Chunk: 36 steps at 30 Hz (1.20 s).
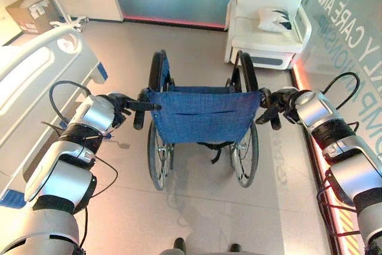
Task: Push the wheelchair next to the bed
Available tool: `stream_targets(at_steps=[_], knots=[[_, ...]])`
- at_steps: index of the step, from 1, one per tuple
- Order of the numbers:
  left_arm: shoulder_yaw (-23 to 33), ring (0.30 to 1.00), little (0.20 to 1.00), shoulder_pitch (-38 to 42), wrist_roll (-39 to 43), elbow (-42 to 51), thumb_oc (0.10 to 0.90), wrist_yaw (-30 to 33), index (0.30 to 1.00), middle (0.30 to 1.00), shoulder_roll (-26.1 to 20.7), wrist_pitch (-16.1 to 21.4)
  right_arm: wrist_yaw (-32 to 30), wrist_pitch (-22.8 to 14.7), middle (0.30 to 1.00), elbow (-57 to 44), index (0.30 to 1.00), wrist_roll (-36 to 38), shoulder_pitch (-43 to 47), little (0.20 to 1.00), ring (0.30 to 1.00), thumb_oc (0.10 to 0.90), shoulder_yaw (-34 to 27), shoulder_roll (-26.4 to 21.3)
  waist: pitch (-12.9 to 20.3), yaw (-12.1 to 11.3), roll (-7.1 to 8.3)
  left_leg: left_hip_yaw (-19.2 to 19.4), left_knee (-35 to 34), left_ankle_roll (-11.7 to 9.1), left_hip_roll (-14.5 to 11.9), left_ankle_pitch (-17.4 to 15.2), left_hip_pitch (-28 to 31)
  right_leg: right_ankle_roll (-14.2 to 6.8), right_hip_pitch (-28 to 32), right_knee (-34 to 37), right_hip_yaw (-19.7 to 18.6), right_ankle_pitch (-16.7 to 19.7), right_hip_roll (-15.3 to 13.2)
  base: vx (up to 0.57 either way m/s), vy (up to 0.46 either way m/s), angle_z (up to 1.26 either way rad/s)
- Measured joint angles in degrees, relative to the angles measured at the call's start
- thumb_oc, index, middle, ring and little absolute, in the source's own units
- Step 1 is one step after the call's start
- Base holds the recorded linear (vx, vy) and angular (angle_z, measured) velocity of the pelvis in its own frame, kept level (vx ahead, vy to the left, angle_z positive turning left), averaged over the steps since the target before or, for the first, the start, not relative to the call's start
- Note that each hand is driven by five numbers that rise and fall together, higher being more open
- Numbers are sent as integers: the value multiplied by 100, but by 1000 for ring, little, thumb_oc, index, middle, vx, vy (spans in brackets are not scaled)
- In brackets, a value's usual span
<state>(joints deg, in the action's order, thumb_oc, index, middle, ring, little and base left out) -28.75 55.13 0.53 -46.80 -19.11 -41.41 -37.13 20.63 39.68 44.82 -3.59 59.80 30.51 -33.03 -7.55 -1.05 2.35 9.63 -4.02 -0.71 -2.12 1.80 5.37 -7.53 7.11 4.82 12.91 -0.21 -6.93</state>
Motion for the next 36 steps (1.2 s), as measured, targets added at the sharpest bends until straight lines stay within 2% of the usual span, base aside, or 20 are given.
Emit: stream_targets(at_steps=[4,12,19,25,30,36], knots=[[-76,900,900,4,-194,-46,800,1,900,900,39,88,5,5,900,56,900,16,0,900,900,800,44,22,17,1,2,2,23,0,0,0,0,9,7,-1,-3,7,-1,0,0,0],[-596,900,900,30,-1214,-186,800,207,900,900,233,714,24,-32,900,289,900,172,1,900,900,800,206,72,145,-11,22,5,38,0,-2,0,1,15,11,-5,-9,16,0,13,-3,0],[-1143,900,900,99,-1997,-297,800,376,900,900,349,1185,27,-153,900,451,900,169,3,900,900,800,224,201,205,12,115,44,33,0,-3,0,4,12,-20,-7,-52,29,0,30,2,-3],[-1151,900,900,128,-2517,-368,800,254,900,900,441,1235,80,-268,900,558,900,121,3,900,900,800,226,248,232,6,159,78,25,1,-1,-1,4,13,-45,-12,-134,39,0,9,6,-2],[-1255,900,900,284,-2659,-563,800,-2,900,900,498,1122,74,-287,900,578,900,99,4,900,900,800,233,327,241,10,172,119,26,1,-3,-1,23,15,-47,-12,-168,59,0,35,5,-4],[-1247,900,900,322,-2816,-796,800,-69,900,900,557,992,-450,-248,900,583,900,206,-13,900,900,800,246,574,242,77,172,160,34,2,-4,-1,42,12,-51,-11,-195,88,-1,16,4,-3]])
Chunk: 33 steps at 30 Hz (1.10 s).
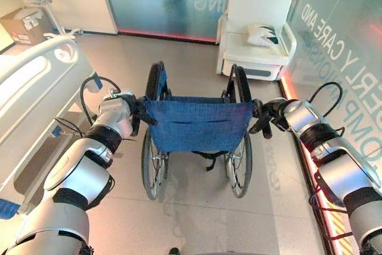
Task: Push the wheelchair next to the bed
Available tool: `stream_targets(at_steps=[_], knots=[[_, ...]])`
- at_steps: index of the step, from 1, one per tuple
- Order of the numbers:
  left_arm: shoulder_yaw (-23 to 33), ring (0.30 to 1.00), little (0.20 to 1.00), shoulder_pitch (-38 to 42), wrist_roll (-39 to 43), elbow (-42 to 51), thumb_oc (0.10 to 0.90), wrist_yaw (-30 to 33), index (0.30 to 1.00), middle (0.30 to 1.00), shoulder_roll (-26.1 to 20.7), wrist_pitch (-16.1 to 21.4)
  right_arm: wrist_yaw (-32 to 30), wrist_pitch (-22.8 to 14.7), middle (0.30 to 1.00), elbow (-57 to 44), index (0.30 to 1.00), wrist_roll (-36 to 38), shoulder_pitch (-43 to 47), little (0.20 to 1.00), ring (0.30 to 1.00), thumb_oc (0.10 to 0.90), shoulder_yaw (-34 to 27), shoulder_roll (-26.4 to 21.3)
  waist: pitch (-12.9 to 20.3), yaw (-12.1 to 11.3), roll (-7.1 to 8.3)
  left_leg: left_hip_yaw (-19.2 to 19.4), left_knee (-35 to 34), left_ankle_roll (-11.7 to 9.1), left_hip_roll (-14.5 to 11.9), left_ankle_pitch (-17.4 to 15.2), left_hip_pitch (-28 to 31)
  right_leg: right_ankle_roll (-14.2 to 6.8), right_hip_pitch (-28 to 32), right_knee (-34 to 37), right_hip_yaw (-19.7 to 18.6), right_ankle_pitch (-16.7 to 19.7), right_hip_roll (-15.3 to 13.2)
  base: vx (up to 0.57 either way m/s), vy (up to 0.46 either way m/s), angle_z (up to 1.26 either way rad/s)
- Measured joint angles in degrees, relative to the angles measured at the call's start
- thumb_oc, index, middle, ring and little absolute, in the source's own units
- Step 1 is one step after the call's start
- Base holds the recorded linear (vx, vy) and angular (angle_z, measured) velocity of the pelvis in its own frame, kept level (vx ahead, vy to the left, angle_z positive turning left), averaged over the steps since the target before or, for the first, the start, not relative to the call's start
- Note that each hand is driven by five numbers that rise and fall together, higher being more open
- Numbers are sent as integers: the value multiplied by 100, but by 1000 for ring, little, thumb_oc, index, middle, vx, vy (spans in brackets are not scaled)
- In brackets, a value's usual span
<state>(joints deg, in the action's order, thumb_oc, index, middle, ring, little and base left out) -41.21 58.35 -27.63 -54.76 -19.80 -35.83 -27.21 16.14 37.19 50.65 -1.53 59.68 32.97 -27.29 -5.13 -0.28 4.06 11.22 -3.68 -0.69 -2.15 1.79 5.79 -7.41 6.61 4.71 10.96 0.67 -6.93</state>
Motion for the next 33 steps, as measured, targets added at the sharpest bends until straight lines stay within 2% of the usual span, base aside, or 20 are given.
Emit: stream_targets(at_steps=[9,17,21,22,23,24,25,26,28,33], knots=[[1,900,900,-5,-89,-66,800,38,900,900,31,18,-449,116,900,-208,900,27,-48,900,900,800,152,86,7,61,-69,-6,7,0,0,1,-17,0,-7,4,5,2,0,0,0,0],[16,900,900,-72,-69,-207,800,274,900,900,161,77,-561,158,900,-267,900,-28,-44,900,900,800,156,84,7,69,-245,-18,7,0,0,1,-23,0,-2,8,20,2,-1,0,0,0],[111,900,900,-148,8,-202,800,428,900,900,170,200,-544,119,900,-252,900,-32,-42,900,900,800,156,73,5,64,-270,-37,10,0,-1,1,-27,0,9,10,42,2,0,0,0,0],[124,900,900,-154,47,-202,800,454,900,900,171,218,-540,104,314,-249,314,-28,-42,314,314,409,157,73,5,65,-270,-48,11,0,0,2,-29,0,10,10,49,2,-1,0,0,0],[124,900,900,-160,54,-202,800,472,900,900,170,236,-542,88,300,-245,300,-18,-43,300,300,400,157,73,5,63,-270,-76,12,0,0,2,-32,0,12,10,53,2,-1,3,-1,4],[125,712,712,-160,98,-203,675,489,712,712,168,246,-550,45,300,-220,300,20,-42,300,300,400,157,67,4,66,-272,-96,14,0,1,2,-38,1,16,10,66,2,-1,3,3,4],[125,559,559,-163,113,-203,573,495,559,559,164,257,-565,27,300,-200,300,91,-41,300,300,400,155,62,4,58,-272,-102,14,0,1,2,-38,1,18,11,71,2,-1,3,8,6],[124,300,300,-174,160,-203,400,530,300,300,156,298,-732,-5,300,-147,300,488,-42,300,300,400,140,33,2,51,-275,-115,15,0,1,3,-38,2,28,15,83,1,-1,3,10,4],[130,300,300,-195,252,-206,400,603,300,300,149,389,-921,-35,300,-89,300,893,-43,300,300,400,138,-11,-2,37,-285,-123,15,0,1,3,-40,3,32,18,92,0,-1,4,11,2],[251,300,300,-273,616,-128,400,795,300,300,191,551,-1279,-246,300,143,300,971,-101,300,300,400,119,-12,-4,-36,-298,-190,12,8,10,11,-41,14,79,30,213,-8,-10,10,28,7]])
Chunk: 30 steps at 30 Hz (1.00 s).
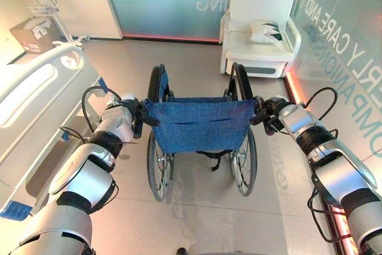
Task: Push the wheelchair next to the bed
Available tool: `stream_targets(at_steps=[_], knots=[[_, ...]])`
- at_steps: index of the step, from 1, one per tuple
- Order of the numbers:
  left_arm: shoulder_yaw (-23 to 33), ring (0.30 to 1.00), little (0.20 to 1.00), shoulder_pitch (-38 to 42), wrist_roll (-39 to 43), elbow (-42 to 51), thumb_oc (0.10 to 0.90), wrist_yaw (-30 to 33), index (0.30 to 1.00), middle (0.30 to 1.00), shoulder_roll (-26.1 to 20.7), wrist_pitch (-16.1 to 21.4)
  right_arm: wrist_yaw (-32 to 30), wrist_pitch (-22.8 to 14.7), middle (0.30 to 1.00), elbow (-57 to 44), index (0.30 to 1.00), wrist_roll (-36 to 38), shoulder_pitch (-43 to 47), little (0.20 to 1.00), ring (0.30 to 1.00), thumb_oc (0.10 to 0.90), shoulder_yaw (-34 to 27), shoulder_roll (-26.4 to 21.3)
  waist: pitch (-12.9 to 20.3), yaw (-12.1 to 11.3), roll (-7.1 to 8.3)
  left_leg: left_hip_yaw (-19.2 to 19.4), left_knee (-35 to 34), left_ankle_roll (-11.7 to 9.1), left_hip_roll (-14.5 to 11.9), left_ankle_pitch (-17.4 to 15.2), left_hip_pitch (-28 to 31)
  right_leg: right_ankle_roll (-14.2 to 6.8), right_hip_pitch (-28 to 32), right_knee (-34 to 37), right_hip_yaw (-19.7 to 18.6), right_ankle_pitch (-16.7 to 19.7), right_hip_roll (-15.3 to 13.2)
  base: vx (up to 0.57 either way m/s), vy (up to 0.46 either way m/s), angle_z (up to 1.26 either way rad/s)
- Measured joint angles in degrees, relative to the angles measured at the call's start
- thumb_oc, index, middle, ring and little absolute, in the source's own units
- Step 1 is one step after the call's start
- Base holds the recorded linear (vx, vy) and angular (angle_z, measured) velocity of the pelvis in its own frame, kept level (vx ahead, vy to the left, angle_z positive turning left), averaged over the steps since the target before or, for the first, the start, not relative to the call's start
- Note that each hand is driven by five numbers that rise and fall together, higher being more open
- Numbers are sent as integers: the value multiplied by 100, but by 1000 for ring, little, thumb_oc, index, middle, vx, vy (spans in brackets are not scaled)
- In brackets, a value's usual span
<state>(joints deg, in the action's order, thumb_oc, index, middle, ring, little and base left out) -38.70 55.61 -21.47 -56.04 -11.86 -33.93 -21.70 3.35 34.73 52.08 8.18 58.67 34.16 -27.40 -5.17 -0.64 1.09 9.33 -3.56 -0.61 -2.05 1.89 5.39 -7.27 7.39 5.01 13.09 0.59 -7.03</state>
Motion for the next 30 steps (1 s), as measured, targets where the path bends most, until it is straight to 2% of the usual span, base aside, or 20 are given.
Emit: stream_targets(at_steps=[4,9,18,26,30], knots=[[135,300,300,-1,158,64,400,28,300,300,145,6,44,-96,300,146,300,-565,-3,300,300,400,-21,-20,-8,-49,-13,-104,-4,0,4,26,-38,17,14,2,47,-15,3,-3,8,14],[147,300,300,-3,160,89,400,27,300,300,173,3,219,-151,300,167,300,-783,42,300,300,400,-34,-79,-38,-80,-63,-129,-4,-11,-2,40,-56,18,18,3,122,-17,10,1,5,2],[144,300,300,2,142,95,400,22,300,300,181,7,384,-340,300,336,300,-1062,76,300,300,400,-41,-63,-48,-82,-45,-134,-7,-10,1,42,-54,18,21,2,124,-16,9,12,36,0],[94,300,300,198,-14,92,400,-162,300,300,177,-63,394,-371,300,503,300,-1050,191,300,300,400,-39,-35,-129,-85,60,-132,55,-9,2,40,-100,18,10,-12,123,-16,4,-5,47,2],[27,300,300,467,-73,53,400,-278,300,300,176,-162,389,-506,300,669,300,-999,369,300,300,400,-34,-69,-285,-84,103,-131,231,16,2,16,-255,20,-107,-136,119,-16,-19,-32,67,1]])
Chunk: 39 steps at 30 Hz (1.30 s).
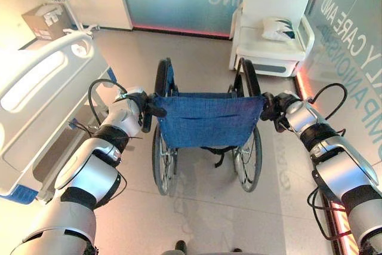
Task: Push the wheelchair next to the bed
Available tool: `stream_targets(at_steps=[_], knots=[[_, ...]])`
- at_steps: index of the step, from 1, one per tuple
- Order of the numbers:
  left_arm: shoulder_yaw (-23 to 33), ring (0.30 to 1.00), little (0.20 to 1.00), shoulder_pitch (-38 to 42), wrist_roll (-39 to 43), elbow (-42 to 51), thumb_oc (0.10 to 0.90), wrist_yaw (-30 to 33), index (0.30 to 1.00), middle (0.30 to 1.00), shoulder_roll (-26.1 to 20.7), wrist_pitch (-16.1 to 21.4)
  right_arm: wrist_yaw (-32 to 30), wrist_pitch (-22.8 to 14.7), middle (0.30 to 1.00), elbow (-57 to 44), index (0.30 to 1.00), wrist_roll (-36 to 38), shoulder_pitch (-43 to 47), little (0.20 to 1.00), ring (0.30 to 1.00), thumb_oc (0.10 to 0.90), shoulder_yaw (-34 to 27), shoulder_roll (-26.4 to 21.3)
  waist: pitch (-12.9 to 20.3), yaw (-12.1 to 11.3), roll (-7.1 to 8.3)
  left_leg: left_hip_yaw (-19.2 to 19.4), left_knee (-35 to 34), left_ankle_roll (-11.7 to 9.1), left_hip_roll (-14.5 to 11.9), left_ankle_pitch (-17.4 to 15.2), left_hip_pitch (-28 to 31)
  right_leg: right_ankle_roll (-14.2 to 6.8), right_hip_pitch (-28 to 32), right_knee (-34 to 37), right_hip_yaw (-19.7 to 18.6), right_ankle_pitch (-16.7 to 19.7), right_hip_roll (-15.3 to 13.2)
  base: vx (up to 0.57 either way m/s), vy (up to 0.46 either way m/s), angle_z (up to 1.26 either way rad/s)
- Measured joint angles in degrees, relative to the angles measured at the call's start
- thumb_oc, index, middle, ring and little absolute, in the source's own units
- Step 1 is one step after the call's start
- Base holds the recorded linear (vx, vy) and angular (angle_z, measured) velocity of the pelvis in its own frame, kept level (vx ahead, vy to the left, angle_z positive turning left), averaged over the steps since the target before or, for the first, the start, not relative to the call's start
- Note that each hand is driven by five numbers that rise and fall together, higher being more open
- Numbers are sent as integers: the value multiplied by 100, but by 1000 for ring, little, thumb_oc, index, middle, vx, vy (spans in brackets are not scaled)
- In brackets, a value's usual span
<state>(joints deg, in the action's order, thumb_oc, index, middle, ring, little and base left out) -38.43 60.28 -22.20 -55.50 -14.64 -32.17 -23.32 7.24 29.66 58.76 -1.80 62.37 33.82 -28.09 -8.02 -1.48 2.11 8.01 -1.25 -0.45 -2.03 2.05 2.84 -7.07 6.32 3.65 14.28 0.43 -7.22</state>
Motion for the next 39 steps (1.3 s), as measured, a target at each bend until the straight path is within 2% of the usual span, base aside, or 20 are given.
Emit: stream_targets(at_steps=[5,6,7,9,10,12,13,15,17,19,21,22,23,24,25,28,32,35,38,39], knots=[[-143,300,300,464,8,-197,400,-151,300,300,13,1,-36,-153,300,236,300,21,338,300,300,400,33,-77,-231,11,-32,16,731,134,33,-329,-523,15,-410,-505,-4,-14,-105,18,169,-4],[-169,300,300,672,52,-325,400,-176,300,300,80,-1,-51,-257,300,284,300,16,484,300,300,400,44,-189,-443,16,-227,10,1018,291,34,-492,-690,16,-791,-1264,-9,-12,-117,158,192,-16],[-230,300,300,838,126,-410,400,-229,300,300,124,-16,-93,-377,300,249,300,42,507,300,300,400,67,-302,-608,50,-332,-48,1173,391,-13,-561,-692,47,-1299,-2282,-47,-37,-252,151,149,-16],[-330,300,300,841,286,-409,400,-228,300,300,153,-23,-102,-395,300,197,300,152,372,300,300,400,82,-384,-717,159,-277,-125,1094,501,144,-532,-480,68,-1786,-3435,-207,4,-508,302,-4,14],[-391,300,300,822,321,-399,400,-256,300,300,167,-34,-98,-391,300,185,300,219,311,300,300,400,87,-403,-730,212,-226,-141,1075,541,192,-559,-391,49,-1845,-3505,-287,-34,-491,607,-149,9],[-387,300,300,642,453,-116,400,-214,300,300,121,-292,-69,-399,300,-397,300,218,-102,300,300,400,-24,-556,-778,295,-219,-274,1030,584,315,-590,-242,37,-1987,-2985,-298,-45,-428,529,-240,5],[-326,300,300,513,538,134,400,-167,300,300,2,-369,-42,-393,300,-732,300,211,-245,300,300,400,-84,-678,-780,433,-169,-326,946,592,454,-595,-223,-21,-2003,-2083,-322,-9,-454,298,-181,27],[-250,300,300,474,701,234,400,-47,300,300,-141,-380,28,-357,300,-990,300,191,-251,300,300,400,-185,-762,-806,587,-79,-320,887,623,558,-576,-250,-137,-2059,-944,-480,68,-485,257,-254,47],[-169,300,300,437,725,326,400,84,300,300,-140,-365,47,-335,300,-1101,300,196,-234,300,300,400,-203,-879,-807,672,-95,-308,819,618,506,-574,-312,-105,-2285,-1075,-558,93,-465,289,-375,51],[-101,300,300,414,719,371,400,214,300,300,-137,-167,70,-334,300,-1140,300,222,-200,300,300,400,-212,-1007,-777,679,-104,-310,755,606,407,-571,-391,-67,-2446,-1925,-706,47,-351,427,-419,52],[-126,300,300,419,737,383,400,297,300,300,-132,-53,101,-332,300,-1199,300,229,-189,300,300,400,-196,-1126,-623,715,-164,-314,649,391,199,-575,-461,79,-2348,-2440,-730,-69,-188,445,-374,56],[-117,300,300,421,741,383,400,291,300,300,-139,-45,108,-332,300,-1207,300,229,-186,300,300,400,-184,-1134,-585,723,-132,-310,654,326,186,-571,-464,119,-2191,-2236,-737,-98,-171,229,-212,48],[-71,300,300,408,751,387,400,302,300,300,-146,-34,167,-345,300,-1187,300,236,-157,300,300,400,-177,-1126,-530,732,-31,-261,940,143,143,-643,-513,181,-1780,-1594,-638,-111,-243,297,-335,24],[-72,300,300,352,833,371,400,370,300,300,-127,-20,148,-363,300,-1177,300,213,-127,300,300,400,-168,-1110,-517,655,-191,-273,1382,24,-94,-814,-555,256,-1661,-1480,-361,-24,-182,353,-394,19],[-52,300,300,279,868,349,400,396,300,300,-105,-20,137,-392,300,-1249,300,196,-185,300,300,400,-130,-1148,-453,632,-377,-243,1175,-260,-393,-902,-417,335,-1577,-1472,-250,-129,29,316,-353,7],[-53,300,300,211,904,501,400,422,300,300,-174,-17,136,-396,300,-1276,300,203,-221,300,300,400,-130,-1173,-433,566,-399,-124,945,-408,-603,-753,-177,501,-1457,-1507,-111,-224,202,236,-225,13],[-61,300,300,174,900,495,400,511,300,300,-234,10,130,-397,300,-1305,300,220,-278,300,300,400,-157,-1091,-371,520,-293,-138,1063,-425,-673,-669,-155,560,-1412,-1623,-106,-569,336,271,-210,5],[-72,300,300,31,901,437,400,613,300,300,-247,59,130,-396,300,-1264,300,215,-380,300,300,400,-161,-961,-266,490,-172,-185,1244,-410,-634,-595,-130,581,-1330,-1626,-141,-701,294,321,-121,-4],[-57,300,300,-137,916,241,400,761,300,300,-192,295,131,-396,300,-1168,300,220,-473,300,300,400,-99,-859,-230,343,-83,-583,1877,-459,-570,-565,-201,624,-965,-1451,-310,-791,399,364,-135,-10],[-59,300,300,-261,918,265,400,886,300,300,-181,349,130,-391,300,-1130,300,221,-561,300,300,400,-92,-802,-225,232,28,-761,2600,-487,-479,-486,-457,705,-811,-1311,-591,-774,436,379,-110,-22]])
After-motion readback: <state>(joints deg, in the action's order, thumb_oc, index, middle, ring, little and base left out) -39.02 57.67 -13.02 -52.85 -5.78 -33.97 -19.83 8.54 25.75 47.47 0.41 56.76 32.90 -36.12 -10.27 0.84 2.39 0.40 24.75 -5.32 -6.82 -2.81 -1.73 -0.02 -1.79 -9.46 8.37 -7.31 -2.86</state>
